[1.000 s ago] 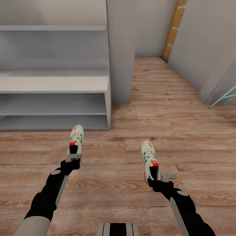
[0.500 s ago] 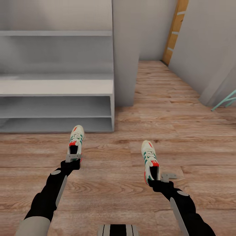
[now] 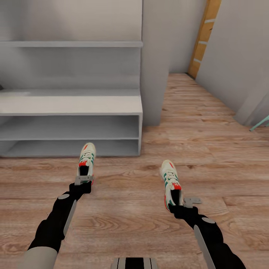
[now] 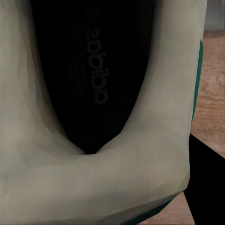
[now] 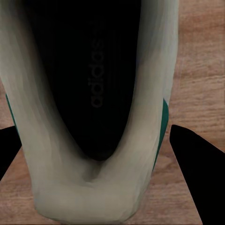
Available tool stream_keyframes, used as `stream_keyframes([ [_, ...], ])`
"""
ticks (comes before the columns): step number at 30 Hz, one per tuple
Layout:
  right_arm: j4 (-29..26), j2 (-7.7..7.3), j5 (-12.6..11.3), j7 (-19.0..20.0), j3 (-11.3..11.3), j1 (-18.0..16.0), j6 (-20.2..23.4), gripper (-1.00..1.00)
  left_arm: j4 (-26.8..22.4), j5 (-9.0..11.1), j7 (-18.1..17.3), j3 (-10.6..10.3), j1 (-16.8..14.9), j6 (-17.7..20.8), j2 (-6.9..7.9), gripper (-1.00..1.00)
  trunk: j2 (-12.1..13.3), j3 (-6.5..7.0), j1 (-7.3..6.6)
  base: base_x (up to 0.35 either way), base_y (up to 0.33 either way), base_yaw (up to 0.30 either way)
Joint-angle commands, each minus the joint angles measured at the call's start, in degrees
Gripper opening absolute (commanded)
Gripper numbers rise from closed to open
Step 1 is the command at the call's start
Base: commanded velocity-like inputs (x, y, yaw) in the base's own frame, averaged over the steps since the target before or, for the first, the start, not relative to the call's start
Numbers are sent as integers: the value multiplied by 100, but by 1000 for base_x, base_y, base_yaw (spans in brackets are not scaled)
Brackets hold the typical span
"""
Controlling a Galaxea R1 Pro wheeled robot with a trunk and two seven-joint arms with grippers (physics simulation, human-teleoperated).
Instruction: Pick up the two gym shoes and the two sandals from the corridor floor and place them onto the hallstand (shoe rack) in the corridor, making sure they are on the rack and not on the floor. Arrange them so the two gym shoes are next to each other and the two sandals are next to each other.
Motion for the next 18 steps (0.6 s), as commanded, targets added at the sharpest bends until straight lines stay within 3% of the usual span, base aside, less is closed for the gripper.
stream_keyframes([
  [1,-9,-1,-35,-9,0,-2,30,-100,-7,-61,-59,15,-2,22,-4,-100,-2,5,1,199,313,0],
  [18,-12,-12,-28,-9,-7,-2,30,-100,-7,-63,-59,15,-2,22,-4,-100,-2,156,1,224,294,0],
])
